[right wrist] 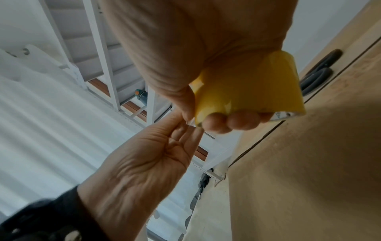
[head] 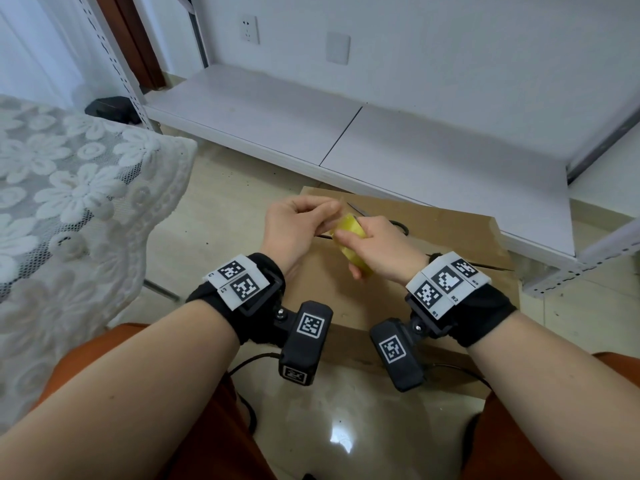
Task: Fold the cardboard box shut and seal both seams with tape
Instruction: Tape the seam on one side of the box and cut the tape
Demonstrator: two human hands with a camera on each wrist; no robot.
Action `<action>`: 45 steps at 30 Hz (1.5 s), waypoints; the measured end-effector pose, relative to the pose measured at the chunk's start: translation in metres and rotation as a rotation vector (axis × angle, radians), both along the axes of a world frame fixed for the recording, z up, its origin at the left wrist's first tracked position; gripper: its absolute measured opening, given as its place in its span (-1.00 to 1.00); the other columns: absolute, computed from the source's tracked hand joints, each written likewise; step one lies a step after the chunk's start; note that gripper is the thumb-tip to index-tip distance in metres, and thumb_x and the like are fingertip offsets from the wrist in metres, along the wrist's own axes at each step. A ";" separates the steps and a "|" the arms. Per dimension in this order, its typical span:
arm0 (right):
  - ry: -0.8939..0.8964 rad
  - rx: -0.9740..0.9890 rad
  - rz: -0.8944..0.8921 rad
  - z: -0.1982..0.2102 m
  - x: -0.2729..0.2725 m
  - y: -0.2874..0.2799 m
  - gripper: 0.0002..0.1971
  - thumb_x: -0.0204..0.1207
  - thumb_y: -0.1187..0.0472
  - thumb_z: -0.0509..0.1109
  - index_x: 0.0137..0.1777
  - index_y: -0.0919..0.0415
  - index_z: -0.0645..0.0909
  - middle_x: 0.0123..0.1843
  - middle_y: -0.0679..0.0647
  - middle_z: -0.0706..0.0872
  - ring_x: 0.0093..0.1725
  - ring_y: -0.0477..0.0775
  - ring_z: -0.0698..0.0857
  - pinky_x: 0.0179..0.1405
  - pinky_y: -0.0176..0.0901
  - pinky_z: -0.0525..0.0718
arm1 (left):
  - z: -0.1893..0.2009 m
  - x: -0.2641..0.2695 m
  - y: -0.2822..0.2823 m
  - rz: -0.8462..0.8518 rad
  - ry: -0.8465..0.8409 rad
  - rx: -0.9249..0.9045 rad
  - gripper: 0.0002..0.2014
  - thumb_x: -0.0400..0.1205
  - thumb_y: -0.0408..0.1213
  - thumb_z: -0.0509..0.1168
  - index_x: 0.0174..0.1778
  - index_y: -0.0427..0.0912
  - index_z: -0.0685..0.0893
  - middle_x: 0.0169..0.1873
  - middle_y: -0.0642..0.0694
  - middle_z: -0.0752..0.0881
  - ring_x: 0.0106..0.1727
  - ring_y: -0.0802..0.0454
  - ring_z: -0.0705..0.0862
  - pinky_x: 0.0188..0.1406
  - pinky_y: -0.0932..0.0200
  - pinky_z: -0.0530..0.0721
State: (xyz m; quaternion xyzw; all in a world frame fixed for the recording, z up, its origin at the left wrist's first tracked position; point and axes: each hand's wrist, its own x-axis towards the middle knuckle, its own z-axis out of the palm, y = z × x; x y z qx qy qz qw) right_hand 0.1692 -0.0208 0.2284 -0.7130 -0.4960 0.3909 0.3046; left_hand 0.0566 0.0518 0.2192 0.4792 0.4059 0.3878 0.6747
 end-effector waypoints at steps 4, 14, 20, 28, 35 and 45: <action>0.097 -0.032 -0.060 0.002 0.003 0.005 -0.76 0.68 0.13 0.21 -0.20 0.21 0.51 -0.58 0.17 0.59 -0.65 0.11 0.50 -0.59 -0.26 0.53 | -0.001 0.002 -0.004 0.028 -0.104 -0.033 -0.94 0.57 -0.56 0.36 -0.12 -0.48 0.72 -0.31 -0.22 0.77 -0.28 0.07 0.79 -0.13 0.26 0.78; 0.220 -0.110 -0.117 -0.002 0.013 0.014 -0.69 0.67 0.06 0.23 -0.14 0.33 0.53 -0.58 0.21 0.61 -0.69 0.12 0.52 -0.57 -0.21 0.51 | -0.001 0.003 -0.006 0.018 -0.158 -0.061 -0.91 0.58 -0.51 0.36 -0.05 -0.45 0.73 -0.24 -0.20 0.80 -0.17 0.01 0.80 -0.02 0.14 0.78; 0.242 0.022 -0.021 0.001 0.007 0.012 -0.60 0.58 -0.01 0.35 -0.07 0.42 0.62 -0.47 0.23 0.72 -0.48 0.18 0.68 -0.29 -0.04 0.69 | 0.004 -0.001 0.006 0.168 -0.145 -0.087 -0.95 0.59 -0.40 0.39 -0.16 -0.30 0.73 -0.22 -0.14 0.77 -0.21 0.09 0.75 -0.06 0.18 0.76; -0.042 0.138 -0.084 -0.001 0.022 0.018 -0.48 0.32 -0.11 0.56 -0.19 0.45 0.63 -0.41 0.20 0.77 -0.42 0.08 0.77 -0.15 0.11 0.75 | -0.005 -0.009 0.019 0.272 -0.062 -0.272 -0.87 0.60 -0.17 0.41 -0.07 -0.15 0.76 -0.26 0.10 0.71 -0.08 0.16 0.59 0.16 0.22 0.57; -0.285 0.084 -0.060 -0.017 0.020 0.048 -0.51 0.30 -0.19 0.55 -0.47 0.21 0.48 -0.46 0.16 0.59 -0.37 0.19 0.63 -0.34 -0.01 0.61 | -0.030 -0.014 0.034 0.328 -0.046 -0.459 -0.84 0.66 -0.24 0.33 -0.01 -0.23 0.77 -0.24 0.02 0.72 -0.28 0.21 0.59 -0.17 0.30 0.62; -0.386 -0.016 -0.067 -0.034 0.019 0.069 -0.45 0.29 -0.29 0.49 -0.42 0.21 0.43 -0.42 0.12 0.46 -0.40 0.08 0.46 -0.37 -0.14 0.35 | -0.059 -0.006 0.044 0.434 -0.132 -0.572 -0.91 0.64 -0.42 0.32 -0.15 -0.35 0.68 -0.13 -0.20 0.75 -0.08 0.00 0.73 0.20 0.16 0.67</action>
